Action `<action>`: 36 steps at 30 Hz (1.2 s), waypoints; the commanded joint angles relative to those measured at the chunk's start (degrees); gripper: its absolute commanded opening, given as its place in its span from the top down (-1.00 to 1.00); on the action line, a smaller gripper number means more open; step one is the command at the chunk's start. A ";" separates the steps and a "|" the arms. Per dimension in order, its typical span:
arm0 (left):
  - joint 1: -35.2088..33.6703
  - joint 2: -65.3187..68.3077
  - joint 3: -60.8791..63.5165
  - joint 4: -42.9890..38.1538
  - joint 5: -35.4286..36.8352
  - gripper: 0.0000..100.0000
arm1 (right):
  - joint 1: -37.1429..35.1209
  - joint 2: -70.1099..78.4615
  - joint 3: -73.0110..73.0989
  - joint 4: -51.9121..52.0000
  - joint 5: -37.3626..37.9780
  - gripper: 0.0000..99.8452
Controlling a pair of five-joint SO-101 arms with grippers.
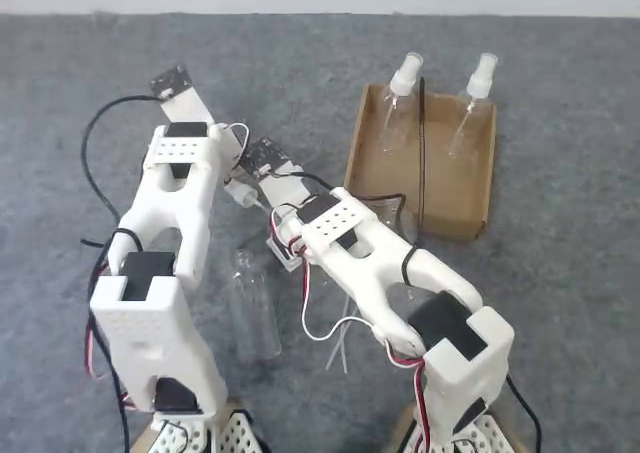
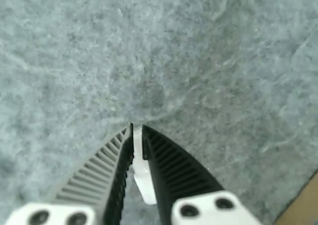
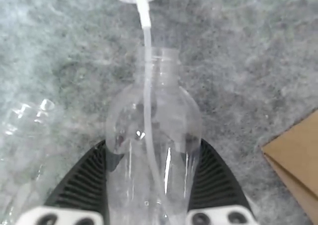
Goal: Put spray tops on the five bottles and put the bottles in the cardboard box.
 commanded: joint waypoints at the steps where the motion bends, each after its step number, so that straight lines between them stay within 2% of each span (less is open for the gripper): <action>1: 0.26 -0.70 -1.98 2.55 0.62 0.97 | 0.66 -0.48 -3.60 -1.01 -0.53 0.99; 6: -1.05 -5.45 -6.55 9.49 0.44 0.97 | 0.48 -0.48 -3.60 -0.84 -0.53 0.99; 14: -7.12 -15.21 -7.87 10.55 0.53 0.97 | 0.57 -0.48 -3.60 -0.84 -0.53 0.99; 21: -10.81 -19.52 -8.48 13.19 0.26 0.85 | 0.48 -0.57 -3.60 -0.84 -0.53 0.99; 30: -18.11 -32.09 -7.60 16.26 -9.93 0.85 | 0.31 -5.85 -2.73 1.54 -0.35 0.99; 36: -18.55 -37.45 -1.71 16.53 -14.24 0.85 | 0.31 -14.29 -2.81 14.46 0.18 0.99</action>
